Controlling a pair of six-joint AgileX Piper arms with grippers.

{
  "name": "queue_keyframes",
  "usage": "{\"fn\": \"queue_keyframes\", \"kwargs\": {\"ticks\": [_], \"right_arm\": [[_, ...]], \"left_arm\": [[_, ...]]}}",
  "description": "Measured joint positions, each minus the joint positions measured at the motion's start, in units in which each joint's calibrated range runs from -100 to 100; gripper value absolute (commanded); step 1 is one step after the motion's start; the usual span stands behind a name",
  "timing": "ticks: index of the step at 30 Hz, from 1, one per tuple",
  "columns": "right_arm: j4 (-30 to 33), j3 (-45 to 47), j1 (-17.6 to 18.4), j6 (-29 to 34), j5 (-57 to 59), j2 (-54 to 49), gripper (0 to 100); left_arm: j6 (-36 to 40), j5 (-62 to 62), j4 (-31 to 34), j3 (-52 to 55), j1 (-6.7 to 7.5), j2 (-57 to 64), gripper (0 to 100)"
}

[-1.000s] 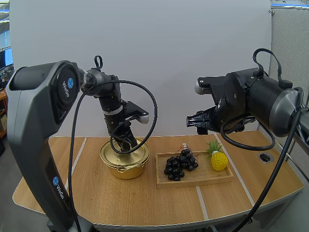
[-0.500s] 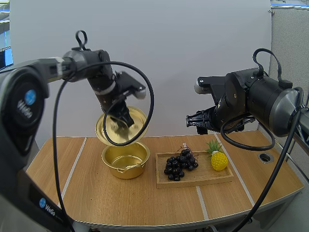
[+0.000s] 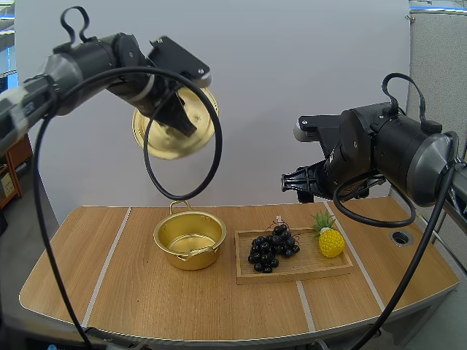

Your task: Open the pot, put the pineapple inside, and close it

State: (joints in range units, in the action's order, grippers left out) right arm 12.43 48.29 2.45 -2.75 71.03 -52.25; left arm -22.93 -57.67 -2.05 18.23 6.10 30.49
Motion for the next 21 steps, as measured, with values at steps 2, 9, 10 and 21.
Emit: {"fn": "queue_keyframes", "kwargs": {"ticks": [2,9,10,21], "right_arm": [[0.0,0.0,0.0,0.0,0.0,0.0,100],[0.0,0.0,0.0,0.0,0.0,0.0,100],[0.0,0.0,0.0,0.0,0.0,0.0,100],[0.0,0.0,0.0,0.0,0.0,0.0,100]], "left_arm": [[0.8,0.7,1.2,-1.3,0.0,0.7,0],[4.6,2.4,4.2,-18.2,0.0,1.6,0],[5.1,2.6,4.3,-21.7,0.0,1.6,0],[6.3,3.4,4.5,-38.5,0.0,1.8,0]]}}
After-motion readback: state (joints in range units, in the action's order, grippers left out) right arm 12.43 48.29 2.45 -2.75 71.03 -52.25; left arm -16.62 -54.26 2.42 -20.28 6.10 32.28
